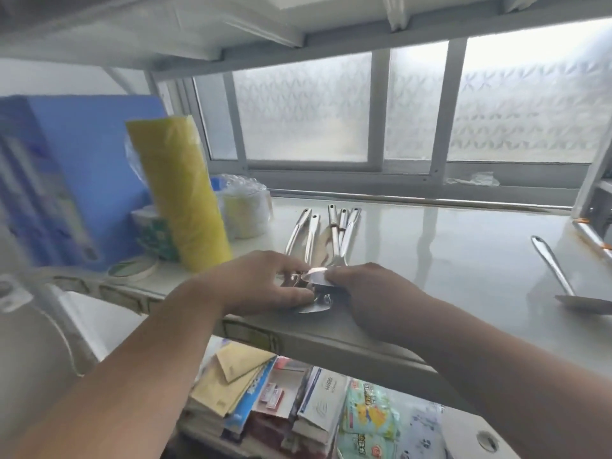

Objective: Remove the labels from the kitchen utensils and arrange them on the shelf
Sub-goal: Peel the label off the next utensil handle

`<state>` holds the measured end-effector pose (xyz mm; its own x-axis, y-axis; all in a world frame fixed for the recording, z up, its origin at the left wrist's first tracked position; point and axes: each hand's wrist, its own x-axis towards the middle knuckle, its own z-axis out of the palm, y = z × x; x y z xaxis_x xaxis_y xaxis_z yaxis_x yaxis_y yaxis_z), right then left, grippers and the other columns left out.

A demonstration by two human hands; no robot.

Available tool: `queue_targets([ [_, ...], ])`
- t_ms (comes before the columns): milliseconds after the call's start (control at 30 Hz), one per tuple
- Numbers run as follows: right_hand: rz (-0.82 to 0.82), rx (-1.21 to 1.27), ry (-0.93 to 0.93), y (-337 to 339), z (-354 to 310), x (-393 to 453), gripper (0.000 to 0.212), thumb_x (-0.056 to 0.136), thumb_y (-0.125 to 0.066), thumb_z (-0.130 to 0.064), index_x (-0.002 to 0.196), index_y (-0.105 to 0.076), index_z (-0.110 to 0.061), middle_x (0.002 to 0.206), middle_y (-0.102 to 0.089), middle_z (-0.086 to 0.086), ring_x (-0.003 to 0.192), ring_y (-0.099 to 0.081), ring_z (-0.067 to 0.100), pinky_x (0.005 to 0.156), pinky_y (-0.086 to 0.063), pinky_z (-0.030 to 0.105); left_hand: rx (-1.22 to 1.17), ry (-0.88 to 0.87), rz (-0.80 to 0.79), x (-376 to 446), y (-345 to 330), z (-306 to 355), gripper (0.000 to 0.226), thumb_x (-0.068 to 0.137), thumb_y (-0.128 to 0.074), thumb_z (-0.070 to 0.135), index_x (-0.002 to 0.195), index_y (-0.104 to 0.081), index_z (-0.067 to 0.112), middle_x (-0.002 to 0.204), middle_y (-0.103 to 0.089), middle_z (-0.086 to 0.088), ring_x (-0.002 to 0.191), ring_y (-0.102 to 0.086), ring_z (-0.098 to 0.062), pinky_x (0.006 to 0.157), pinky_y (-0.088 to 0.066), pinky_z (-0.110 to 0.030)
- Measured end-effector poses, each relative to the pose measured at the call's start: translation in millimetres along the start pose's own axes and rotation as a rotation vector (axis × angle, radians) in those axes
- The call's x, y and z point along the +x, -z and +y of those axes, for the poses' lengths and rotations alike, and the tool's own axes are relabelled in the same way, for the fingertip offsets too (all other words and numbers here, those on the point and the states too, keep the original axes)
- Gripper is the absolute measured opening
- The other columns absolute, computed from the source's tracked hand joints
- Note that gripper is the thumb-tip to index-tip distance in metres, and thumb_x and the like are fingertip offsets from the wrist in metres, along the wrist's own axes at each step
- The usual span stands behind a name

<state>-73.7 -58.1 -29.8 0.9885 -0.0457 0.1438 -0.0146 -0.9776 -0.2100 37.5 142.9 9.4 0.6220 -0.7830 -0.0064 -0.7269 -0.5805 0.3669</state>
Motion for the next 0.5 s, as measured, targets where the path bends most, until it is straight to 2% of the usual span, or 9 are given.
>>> queue_targets([
  [167, -0.043, 0.032, -0.008, 9, 1, -9, 0.032, 0.088, -0.046, -0.008, 0.108, -0.059, -0.03, 0.091, -0.061, 0.003, 0.078, -0.062, 0.025, 0.07, -0.057, 0.041, 0.059, -0.061, 0.063, 10, -7, -3, 0.058, 0.078, -0.067, 0.081, 0.128, -0.068, 0.052, 0.122, -0.071, 0.026, 0.114, -0.065, 0.0, 0.103, -0.054, -0.04],
  [233, -0.09, 0.019, -0.01, 19, 6, -17, 0.031, 0.089, -0.047, -0.006, 0.106, -0.057, -0.03, 0.093, -0.061, 0.005, 0.079, -0.062, 0.026, 0.071, -0.057, 0.043, 0.082, -0.111, 0.064, 14, -8, 0, 0.057, 0.075, -0.065, 0.085, 0.121, -0.071, 0.053, 0.118, -0.071, 0.029, 0.111, -0.065, 0.002, 0.1, -0.055, -0.04],
  [300, -0.117, -0.029, 0.0, 30, 10, -25, 0.043, 0.091, -0.049, -0.004, 0.118, -0.058, -0.036, 0.098, -0.06, 0.003, 0.079, -0.059, 0.02, 0.073, -0.056, 0.041, 0.09, -0.138, 0.062, 18, -10, 5, 0.054, 0.074, -0.063, 0.086, 0.117, -0.072, 0.055, 0.116, -0.072, 0.03, 0.109, -0.066, 0.004, 0.098, -0.056, -0.039],
  [367, -0.112, -0.063, 0.003, 37, 13, -30, 0.055, 0.092, -0.048, -0.002, 0.131, -0.055, -0.04, 0.095, -0.054, -0.003, 0.071, -0.05, 0.007, 0.065, -0.05, 0.032, 0.111, -0.16, 0.08, 22, -12, 9, 0.053, 0.073, -0.059, 0.089, 0.116, -0.071, 0.061, 0.115, -0.073, 0.029, 0.108, -0.067, 0.004, 0.097, -0.057, -0.038],
  [433, -0.093, -0.103, -0.003, 44, 14, -34, 0.061, 0.092, -0.046, 0.0, 0.137, -0.053, -0.041, 0.091, -0.048, -0.005, 0.068, -0.047, 0.006, 0.059, -0.044, 0.028, 0.124, -0.2, 0.138, 26, -15, 14, 0.053, 0.074, -0.053, 0.09, 0.115, -0.07, 0.062, 0.113, -0.075, 0.028, 0.106, -0.068, 0.003, 0.095, -0.057, -0.038],
  [500, -0.084, -0.143, -0.018, 51, 16, -38, 0.062, 0.093, -0.047, 0.0, 0.14, -0.05, -0.041, 0.094, -0.046, -0.003, 0.074, -0.051, 0.012, 0.06, -0.041, 0.027, 0.105, -0.265, 0.196, 30, -16, 22, 0.046, 0.082, -0.052, 0.084, 0.115, -0.071, 0.059, 0.109, -0.077, 0.027, 0.104, -0.069, 0.002, 0.093, -0.057, -0.039],
])
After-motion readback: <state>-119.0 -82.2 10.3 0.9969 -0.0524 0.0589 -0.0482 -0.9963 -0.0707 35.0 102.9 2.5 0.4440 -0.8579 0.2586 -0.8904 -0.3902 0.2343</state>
